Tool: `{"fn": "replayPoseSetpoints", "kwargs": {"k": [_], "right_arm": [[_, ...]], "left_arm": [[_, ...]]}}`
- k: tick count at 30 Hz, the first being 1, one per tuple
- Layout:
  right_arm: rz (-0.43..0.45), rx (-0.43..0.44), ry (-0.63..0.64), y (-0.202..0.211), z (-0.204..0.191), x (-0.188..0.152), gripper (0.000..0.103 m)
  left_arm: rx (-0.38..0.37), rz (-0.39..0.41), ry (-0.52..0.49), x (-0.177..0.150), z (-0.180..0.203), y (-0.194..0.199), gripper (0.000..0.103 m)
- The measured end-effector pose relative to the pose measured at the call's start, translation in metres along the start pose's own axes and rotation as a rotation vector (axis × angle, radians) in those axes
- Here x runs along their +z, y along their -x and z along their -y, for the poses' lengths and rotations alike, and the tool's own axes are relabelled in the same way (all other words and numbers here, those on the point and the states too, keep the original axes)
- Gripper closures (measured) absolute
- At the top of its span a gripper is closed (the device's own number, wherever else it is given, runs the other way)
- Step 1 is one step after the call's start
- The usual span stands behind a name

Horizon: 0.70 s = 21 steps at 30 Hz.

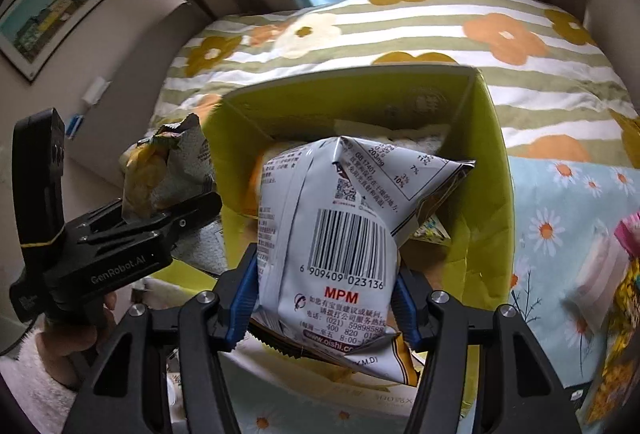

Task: Organize snacks
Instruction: 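Carry both bags over the yellow box and open both tools to drop them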

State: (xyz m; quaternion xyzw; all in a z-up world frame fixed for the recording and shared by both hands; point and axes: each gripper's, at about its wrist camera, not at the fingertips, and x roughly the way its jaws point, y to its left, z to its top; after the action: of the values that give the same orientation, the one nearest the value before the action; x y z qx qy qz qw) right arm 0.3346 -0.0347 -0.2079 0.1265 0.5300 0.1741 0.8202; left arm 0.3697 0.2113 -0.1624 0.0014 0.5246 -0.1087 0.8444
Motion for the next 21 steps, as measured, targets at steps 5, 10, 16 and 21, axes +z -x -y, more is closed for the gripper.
{"fn": "replayPoseSetpoints", "kwargs": {"k": [5,10,16,21], "right_arm": [[-0.015,-0.023,-0.025,-0.011,0.003,-0.004,0.048],[-0.017,-0.025,-0.047,-0.014,0.011,-0.003,0.048],[-0.014,-0.014,-0.047,-0.015,0.016,-0.009,0.048],[0.000,-0.022,-0.007,-0.011,0.008,-0.012,0.048]], "left_arm": [[-0.012,-0.031,-0.013,-0.005,0.002,-0.016,0.027],[-0.008,-0.017,0.015,-0.006,-0.006,-0.013,0.000],[0.007,-0.026,0.053,-0.010,-0.014,-0.008,0.000],[0.012,-0.009,0.057,-0.012,-0.016,-0.003,0.000]]}}
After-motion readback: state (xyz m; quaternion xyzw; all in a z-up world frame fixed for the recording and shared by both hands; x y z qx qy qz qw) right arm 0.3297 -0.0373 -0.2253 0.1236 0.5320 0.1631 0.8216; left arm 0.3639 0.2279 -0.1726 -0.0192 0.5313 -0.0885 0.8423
